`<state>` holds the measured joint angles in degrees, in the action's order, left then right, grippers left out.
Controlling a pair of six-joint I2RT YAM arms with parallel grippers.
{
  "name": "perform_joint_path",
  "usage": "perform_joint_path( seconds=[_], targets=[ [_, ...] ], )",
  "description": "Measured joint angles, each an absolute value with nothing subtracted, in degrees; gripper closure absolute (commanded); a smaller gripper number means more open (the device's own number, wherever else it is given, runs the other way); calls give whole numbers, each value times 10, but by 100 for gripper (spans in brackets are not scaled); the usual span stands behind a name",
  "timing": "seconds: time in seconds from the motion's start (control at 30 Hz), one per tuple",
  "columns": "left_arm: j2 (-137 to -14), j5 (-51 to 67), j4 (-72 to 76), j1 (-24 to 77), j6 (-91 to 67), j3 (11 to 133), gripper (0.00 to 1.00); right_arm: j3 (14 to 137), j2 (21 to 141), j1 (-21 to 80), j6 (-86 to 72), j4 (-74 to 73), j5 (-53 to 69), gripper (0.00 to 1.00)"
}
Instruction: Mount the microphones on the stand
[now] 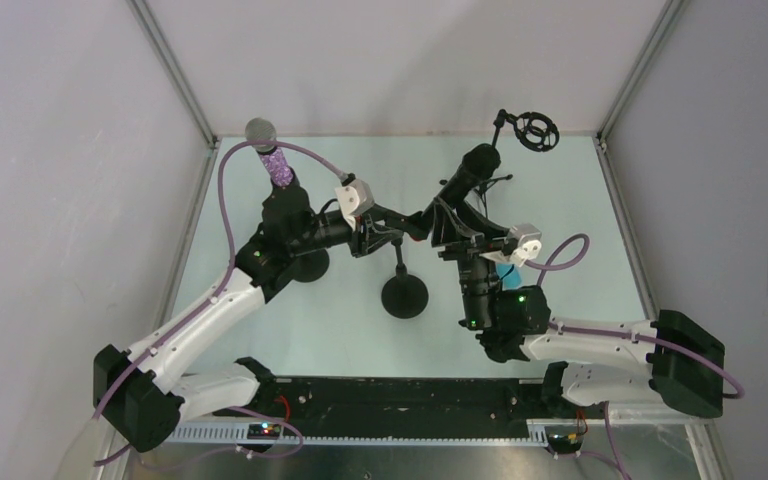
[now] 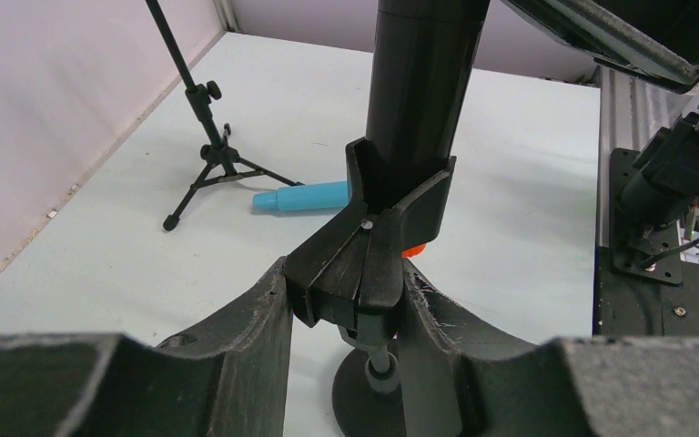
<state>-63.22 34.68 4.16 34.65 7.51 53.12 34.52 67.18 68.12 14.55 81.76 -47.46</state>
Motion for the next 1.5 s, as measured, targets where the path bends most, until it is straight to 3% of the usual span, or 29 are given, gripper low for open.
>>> perform_joint_path(
  seconds=[1.03, 1.1, 1.13, 1.2, 1.27, 1.5],
  targets=[
    [-629, 351, 37, 347, 78, 531, 98, 327, 696, 703, 131, 824, -502, 100],
    [-629, 351, 37, 347, 79, 531, 67, 327, 696, 703, 131, 824, -502, 100],
    [-629, 351, 37, 347, 80, 531, 36, 327, 697, 703, 131, 824, -502, 100],
    [-629, 351, 37, 347, 83, 531, 6, 327, 697, 704, 129, 824, -499, 100],
    [-629, 347, 37, 348, 91, 531, 1, 327, 698, 711, 124, 821, -491, 100],
    [-629, 348, 37, 348, 96, 531, 0, 326, 698, 719, 118, 813, -485, 100]
  ],
)
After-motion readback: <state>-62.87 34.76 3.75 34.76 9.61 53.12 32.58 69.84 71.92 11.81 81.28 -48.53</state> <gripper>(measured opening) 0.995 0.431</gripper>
